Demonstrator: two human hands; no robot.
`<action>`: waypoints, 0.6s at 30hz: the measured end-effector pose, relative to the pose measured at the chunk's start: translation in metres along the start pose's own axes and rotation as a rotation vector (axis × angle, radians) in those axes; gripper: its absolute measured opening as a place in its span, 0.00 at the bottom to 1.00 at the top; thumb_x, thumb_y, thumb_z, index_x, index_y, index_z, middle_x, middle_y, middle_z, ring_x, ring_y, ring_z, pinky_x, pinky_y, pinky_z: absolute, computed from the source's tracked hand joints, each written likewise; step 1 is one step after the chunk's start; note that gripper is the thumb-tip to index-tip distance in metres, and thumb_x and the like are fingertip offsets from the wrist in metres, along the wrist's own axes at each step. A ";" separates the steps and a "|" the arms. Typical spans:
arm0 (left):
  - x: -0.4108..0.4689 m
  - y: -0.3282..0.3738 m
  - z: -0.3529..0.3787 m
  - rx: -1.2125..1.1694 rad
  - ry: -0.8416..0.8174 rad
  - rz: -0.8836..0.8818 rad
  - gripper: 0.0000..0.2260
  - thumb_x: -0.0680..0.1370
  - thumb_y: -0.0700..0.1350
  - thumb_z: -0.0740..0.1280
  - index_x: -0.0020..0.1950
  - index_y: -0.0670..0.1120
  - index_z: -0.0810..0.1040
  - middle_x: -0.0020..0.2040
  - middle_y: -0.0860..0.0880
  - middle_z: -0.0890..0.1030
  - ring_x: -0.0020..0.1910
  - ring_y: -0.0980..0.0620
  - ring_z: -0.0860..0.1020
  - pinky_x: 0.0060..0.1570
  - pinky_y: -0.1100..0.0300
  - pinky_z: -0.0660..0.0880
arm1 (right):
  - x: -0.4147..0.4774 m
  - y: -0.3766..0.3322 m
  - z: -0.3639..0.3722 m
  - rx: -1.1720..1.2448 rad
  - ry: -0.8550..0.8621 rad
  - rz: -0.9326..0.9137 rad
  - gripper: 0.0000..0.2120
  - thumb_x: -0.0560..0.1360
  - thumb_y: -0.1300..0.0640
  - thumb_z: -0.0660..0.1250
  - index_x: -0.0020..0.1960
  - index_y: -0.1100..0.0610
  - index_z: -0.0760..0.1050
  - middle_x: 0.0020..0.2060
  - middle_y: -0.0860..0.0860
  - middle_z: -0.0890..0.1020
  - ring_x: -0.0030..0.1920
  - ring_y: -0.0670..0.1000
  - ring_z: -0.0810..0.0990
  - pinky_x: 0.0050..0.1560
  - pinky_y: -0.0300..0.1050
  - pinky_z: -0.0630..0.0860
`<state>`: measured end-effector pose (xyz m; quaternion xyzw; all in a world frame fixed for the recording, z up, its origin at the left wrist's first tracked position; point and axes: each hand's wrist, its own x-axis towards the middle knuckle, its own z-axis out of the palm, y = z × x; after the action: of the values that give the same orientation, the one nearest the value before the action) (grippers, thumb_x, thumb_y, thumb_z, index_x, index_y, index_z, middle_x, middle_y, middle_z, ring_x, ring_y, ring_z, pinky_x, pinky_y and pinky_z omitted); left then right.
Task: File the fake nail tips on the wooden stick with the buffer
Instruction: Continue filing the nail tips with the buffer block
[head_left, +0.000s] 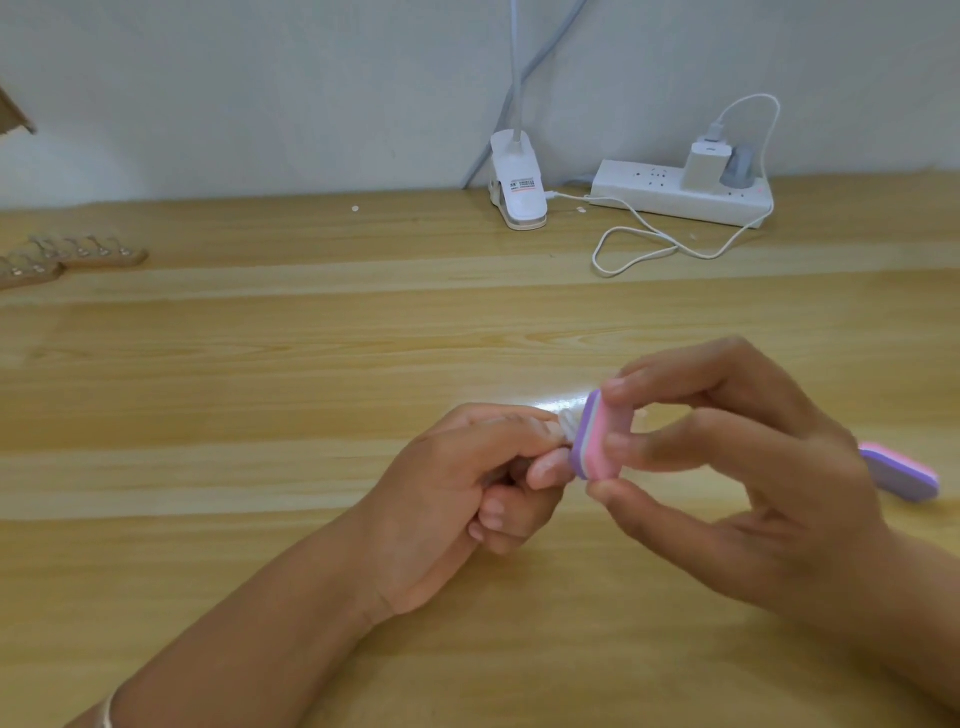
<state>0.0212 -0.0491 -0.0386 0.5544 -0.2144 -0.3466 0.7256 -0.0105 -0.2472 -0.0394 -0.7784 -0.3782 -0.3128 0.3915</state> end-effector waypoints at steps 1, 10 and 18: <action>0.000 0.000 0.000 -0.001 0.009 -0.004 0.10 0.73 0.49 0.61 0.32 0.50 0.70 0.24 0.55 0.61 0.24 0.56 0.56 0.26 0.60 0.52 | -0.001 -0.002 0.003 0.021 -0.006 -0.003 0.10 0.74 0.63 0.73 0.52 0.56 0.76 0.51 0.56 0.78 0.58 0.42 0.80 0.57 0.36 0.75; -0.001 0.001 0.001 0.057 0.045 -0.005 0.11 0.73 0.46 0.60 0.31 0.50 0.69 0.25 0.54 0.61 0.24 0.56 0.57 0.26 0.61 0.53 | -0.003 -0.005 0.004 0.029 -0.021 0.013 0.09 0.73 0.63 0.73 0.51 0.55 0.77 0.51 0.54 0.78 0.57 0.42 0.80 0.57 0.35 0.75; -0.001 0.002 0.006 0.101 0.090 -0.035 0.13 0.74 0.44 0.58 0.29 0.49 0.69 0.24 0.55 0.61 0.24 0.55 0.55 0.28 0.57 0.50 | -0.002 -0.007 0.001 0.047 -0.063 0.055 0.05 0.74 0.60 0.74 0.48 0.53 0.80 0.51 0.58 0.80 0.50 0.50 0.83 0.51 0.41 0.78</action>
<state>0.0168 -0.0519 -0.0346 0.6089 -0.1892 -0.3229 0.6994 -0.0170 -0.2441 -0.0396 -0.7887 -0.3760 -0.2681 0.4058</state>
